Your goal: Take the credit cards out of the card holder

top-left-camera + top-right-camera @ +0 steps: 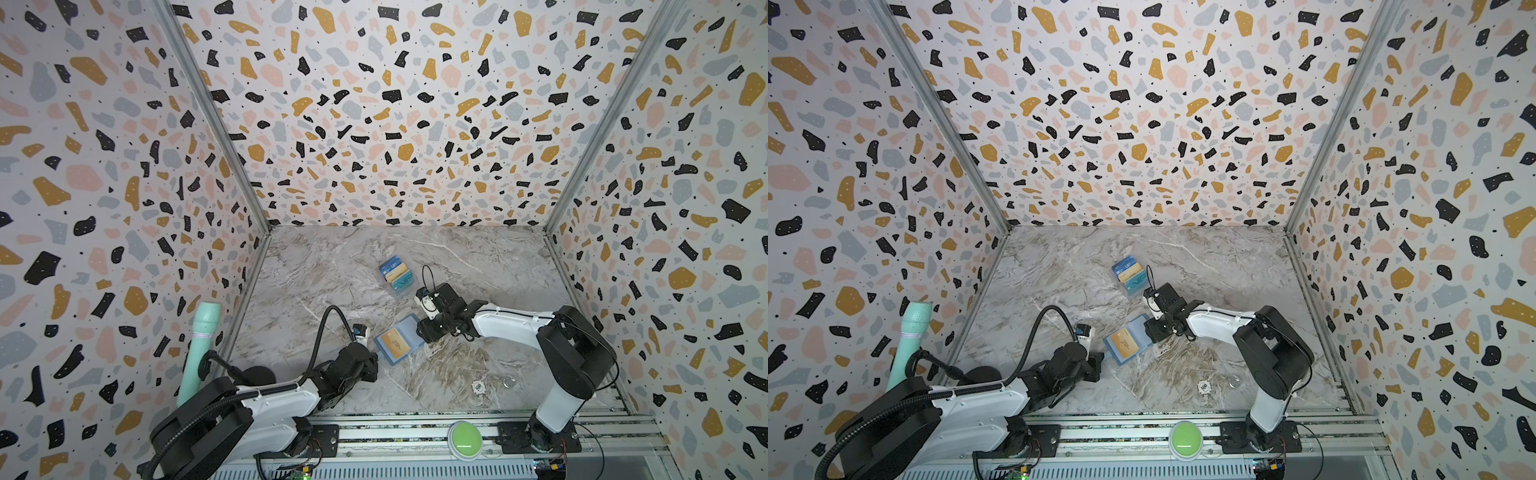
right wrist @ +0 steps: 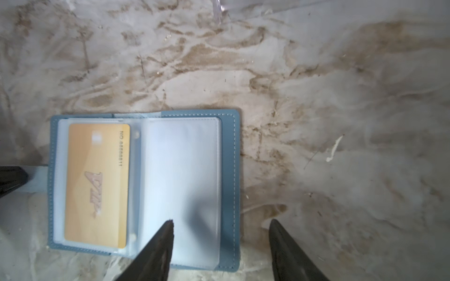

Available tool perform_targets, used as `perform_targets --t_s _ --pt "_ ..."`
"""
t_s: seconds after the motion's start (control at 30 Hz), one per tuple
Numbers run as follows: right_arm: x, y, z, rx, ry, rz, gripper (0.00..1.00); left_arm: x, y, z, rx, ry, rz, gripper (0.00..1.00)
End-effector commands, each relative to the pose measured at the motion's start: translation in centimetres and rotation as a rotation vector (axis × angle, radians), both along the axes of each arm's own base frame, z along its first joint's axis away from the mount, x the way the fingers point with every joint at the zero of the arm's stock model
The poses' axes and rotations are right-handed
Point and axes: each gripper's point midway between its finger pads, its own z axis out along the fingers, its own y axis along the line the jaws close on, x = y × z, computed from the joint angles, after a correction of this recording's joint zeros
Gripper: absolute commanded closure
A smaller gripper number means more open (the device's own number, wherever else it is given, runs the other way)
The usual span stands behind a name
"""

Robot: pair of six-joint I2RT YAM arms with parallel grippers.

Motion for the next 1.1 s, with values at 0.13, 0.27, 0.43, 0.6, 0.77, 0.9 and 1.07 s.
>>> perform_targets --t_s 0.13,0.27,0.43,0.6,0.77,0.9,1.07 --pt "-0.3 0.3 -0.8 0.017 0.036 0.009 0.39 0.3 -0.5 0.7 -0.033 -0.031 -0.004 0.99" --pt "-1.4 0.7 -1.1 0.049 0.083 0.033 0.45 0.3 -0.3 0.5 -0.027 -0.032 0.001 0.99" --pt "-3.0 0.6 -1.5 0.073 0.134 0.045 0.50 0.4 -0.3 0.2 -0.018 -0.031 -0.001 0.99" --pt "-4.4 0.1 -1.4 0.078 0.162 0.055 0.52 0.5 -0.4 -0.4 0.007 -0.025 -0.009 0.99" --pt "-5.9 0.2 -0.7 0.093 0.186 0.073 0.54 0.5 -0.3 -1.0 0.037 -0.005 -0.008 0.99" --pt "-7.1 0.7 -0.4 0.107 0.216 0.086 0.56 0.7 -0.1 -1.1 0.061 -0.006 -0.001 0.99" --pt "-8.6 0.6 -1.2 0.067 0.253 0.086 0.57 1.0 0.2 -1.2 0.115 -0.009 -0.005 0.99"
